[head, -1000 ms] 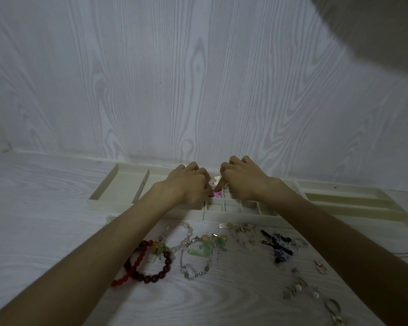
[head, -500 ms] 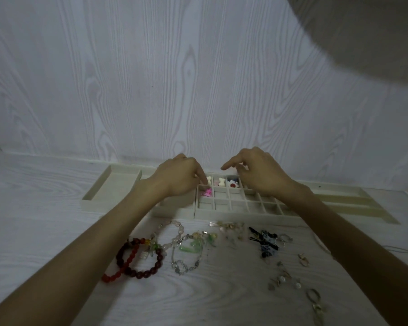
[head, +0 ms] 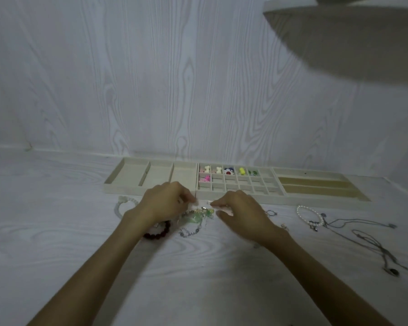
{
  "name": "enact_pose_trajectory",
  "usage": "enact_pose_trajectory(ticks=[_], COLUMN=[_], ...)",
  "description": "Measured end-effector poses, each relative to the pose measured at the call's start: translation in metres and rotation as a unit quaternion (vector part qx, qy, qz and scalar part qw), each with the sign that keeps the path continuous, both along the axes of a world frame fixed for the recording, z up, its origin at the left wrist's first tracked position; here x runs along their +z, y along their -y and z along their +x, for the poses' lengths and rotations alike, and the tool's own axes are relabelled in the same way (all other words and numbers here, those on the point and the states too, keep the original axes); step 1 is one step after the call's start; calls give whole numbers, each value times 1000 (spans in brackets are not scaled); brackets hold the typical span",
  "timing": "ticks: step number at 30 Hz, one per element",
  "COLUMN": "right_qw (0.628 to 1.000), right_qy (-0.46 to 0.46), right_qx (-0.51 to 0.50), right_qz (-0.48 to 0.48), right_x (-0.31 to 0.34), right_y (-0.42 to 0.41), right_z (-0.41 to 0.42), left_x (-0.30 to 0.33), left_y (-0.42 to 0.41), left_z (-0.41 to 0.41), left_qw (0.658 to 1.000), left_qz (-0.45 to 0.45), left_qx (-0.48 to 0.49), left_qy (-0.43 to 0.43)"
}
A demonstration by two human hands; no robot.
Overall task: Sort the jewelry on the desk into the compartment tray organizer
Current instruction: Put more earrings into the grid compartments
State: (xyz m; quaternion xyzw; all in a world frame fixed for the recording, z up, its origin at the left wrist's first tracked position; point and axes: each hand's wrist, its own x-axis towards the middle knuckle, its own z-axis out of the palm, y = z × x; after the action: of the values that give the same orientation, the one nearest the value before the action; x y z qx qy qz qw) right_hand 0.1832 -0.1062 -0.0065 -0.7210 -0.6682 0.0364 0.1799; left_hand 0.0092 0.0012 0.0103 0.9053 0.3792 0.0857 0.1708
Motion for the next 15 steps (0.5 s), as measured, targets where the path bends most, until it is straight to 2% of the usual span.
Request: enact_pose_trajectory(ticks=[3,6,15], right_qw=[999,999,998], right_qy=[15,19,57], right_qx=[2,17,-8], right_qz=[43,37,24], right_x=[-10,-19,-20], right_y=[-3,-5,-7], right_z=[-15,-28,-29], left_x=[-6,-11,-11], left_y=[9,16,9], left_z=[1,5,7], left_qw=[999,995,990], left_qz=[39,81,103], left_qx=[9,0,-55], left_qy=[-23,-49,-81])
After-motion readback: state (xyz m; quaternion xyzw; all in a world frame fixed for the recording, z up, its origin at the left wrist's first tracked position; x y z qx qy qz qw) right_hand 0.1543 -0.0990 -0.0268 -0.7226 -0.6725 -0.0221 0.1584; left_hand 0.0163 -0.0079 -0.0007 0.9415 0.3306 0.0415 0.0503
